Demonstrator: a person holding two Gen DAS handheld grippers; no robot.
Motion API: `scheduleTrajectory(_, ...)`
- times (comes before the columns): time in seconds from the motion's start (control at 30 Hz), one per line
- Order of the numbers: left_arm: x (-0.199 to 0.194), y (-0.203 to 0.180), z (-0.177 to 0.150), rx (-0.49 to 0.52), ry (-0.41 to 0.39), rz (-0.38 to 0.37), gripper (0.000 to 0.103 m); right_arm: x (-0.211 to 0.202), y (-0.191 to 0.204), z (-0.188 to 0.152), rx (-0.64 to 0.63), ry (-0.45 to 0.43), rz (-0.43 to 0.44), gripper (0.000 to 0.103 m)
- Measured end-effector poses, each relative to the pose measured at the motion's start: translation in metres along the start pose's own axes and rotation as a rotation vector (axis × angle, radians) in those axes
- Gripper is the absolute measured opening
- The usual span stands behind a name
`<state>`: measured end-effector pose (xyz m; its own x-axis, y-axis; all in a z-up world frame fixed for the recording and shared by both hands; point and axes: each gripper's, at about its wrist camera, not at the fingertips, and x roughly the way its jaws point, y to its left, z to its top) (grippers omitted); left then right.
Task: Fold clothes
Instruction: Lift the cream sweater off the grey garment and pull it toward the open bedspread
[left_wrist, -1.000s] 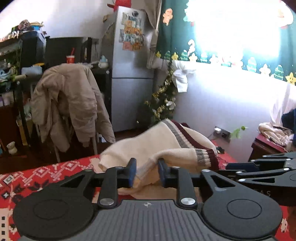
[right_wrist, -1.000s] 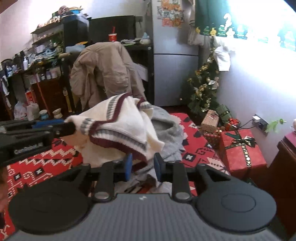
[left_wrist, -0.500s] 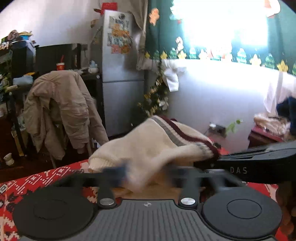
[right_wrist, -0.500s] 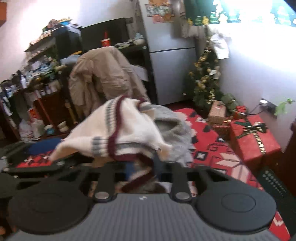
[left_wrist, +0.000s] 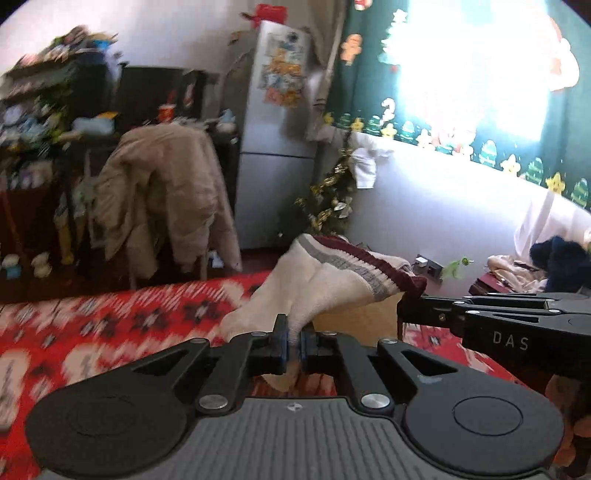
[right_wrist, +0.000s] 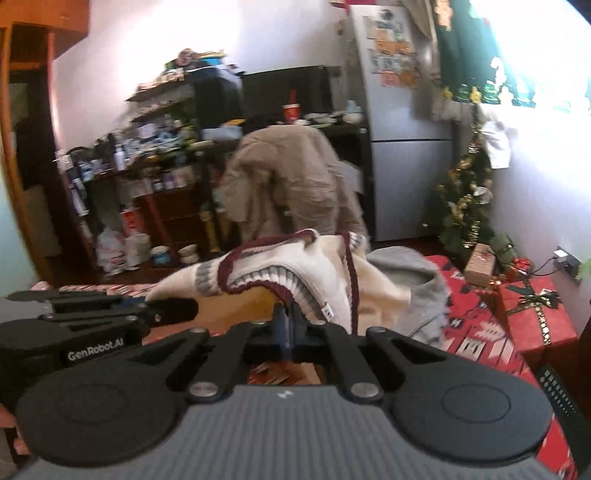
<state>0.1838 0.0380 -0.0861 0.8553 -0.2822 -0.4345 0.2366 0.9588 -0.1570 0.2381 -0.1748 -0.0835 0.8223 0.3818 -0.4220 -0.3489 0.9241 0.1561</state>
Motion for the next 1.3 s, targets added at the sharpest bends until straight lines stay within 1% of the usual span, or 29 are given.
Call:
scheduleTrajectory(0.17, -0.066, 0.017, -0.034, -0.075, 0.036, 0.03, 0.006, -0.058, 0.06, -0.027, 0.018, 0.042, 0.054, 0.002)
scheduleTrajectory(0.23, -0.087, 0.021, -0.048, -0.111, 0.061, 0.048, 0.006, -0.078, 0.083, -0.044, 0.031, 0.064, 0.072, 0.002)
scheduleTrajectory(0.33, -0.119, 0.026, -0.068, -0.14, 0.073, 0.07, 0.006, -0.106, 0.115, -0.068, 0.038, 0.095, 0.096, 0.002)
scheduleTrajectory(0.43, -0.133, 0.03, -0.085, -0.142, 0.082, 0.109, 0.006, -0.13, 0.14, -0.093, 0.039, 0.126, 0.11, 0.002)
scheduleTrajectory(0.53, -0.134, 0.041, -0.101, -0.21, 0.101, 0.118, 0.007, -0.144, 0.155, -0.118, 0.033, 0.157, 0.103, 0.003)
scheduleTrajectory(0.6, -0.133, 0.047, -0.108, -0.267, 0.105, 0.12, 0.007, -0.152, 0.156, -0.131, 0.053, 0.171, 0.097, 0.004)
scheduleTrajectory(0.67, -0.135, 0.051, -0.113, -0.316, 0.104, 0.115, 0.009, -0.158, 0.154, -0.138, 0.074, 0.177, 0.089, 0.008)
scheduleTrajectory(0.73, -0.139, 0.05, -0.114, -0.329, 0.106, 0.125, 0.01, -0.162, 0.149, -0.138, 0.084, 0.177, 0.081, 0.011)
scheduleTrajectory(0.77, -0.141, 0.05, -0.116, -0.33, 0.109, 0.128, 0.011, -0.164, 0.146, -0.136, 0.087, 0.175, 0.077, 0.011)
scheduleTrajectory(0.8, -0.143, 0.049, -0.117, -0.331, 0.112, 0.128, 0.015, -0.165, 0.142, -0.135, 0.09, 0.174, 0.073, 0.012)
scheduleTrajectory(0.87, -0.146, 0.049, -0.12, -0.334, 0.119, 0.129, 0.022, -0.169, 0.136, -0.132, 0.097, 0.171, 0.064, 0.017)
scheduleTrajectory(0.93, -0.151, 0.047, -0.122, -0.332, 0.121, 0.128, 0.024, -0.171, 0.129, -0.128, 0.103, 0.159, 0.048, 0.025)
scheduleTrajectory(0.97, -0.153, 0.046, -0.123, -0.327, 0.118, 0.125, 0.029, -0.172, 0.125, -0.126, 0.108, 0.153, 0.04, 0.026)
scheduleTrajectory(1.0, -0.156, 0.043, -0.124, -0.317, 0.114, 0.125, 0.035, -0.172, 0.12, -0.123, 0.116, 0.149, 0.034, 0.028)
scheduleTrajectory(1.07, -0.162, 0.036, -0.122, -0.283, 0.1, 0.121, 0.041, -0.173, 0.111, -0.118, 0.131, 0.143, 0.017, 0.03)
scheduleTrajectory(1.13, -0.166, 0.026, -0.119, -0.236, 0.081, 0.1, 0.047, -0.171, 0.102, -0.116, 0.148, 0.142, 0.002, 0.034)
scheduleTrajectory(1.2, -0.167, 0.017, -0.116, -0.202, 0.065, 0.066, 0.062, -0.17, 0.092, -0.114, 0.165, 0.141, -0.01, 0.035)
scheduleTrajectory(1.23, -0.166, 0.011, -0.115, -0.187, 0.059, 0.045, 0.066, -0.169, 0.088, -0.115, 0.172, 0.14, -0.012, 0.035)
scheduleTrajectory(1.3, -0.161, 0.0, -0.114, -0.147, 0.053, 0.007, 0.077, -0.168, 0.082, -0.114, 0.181, 0.134, -0.019, 0.037)
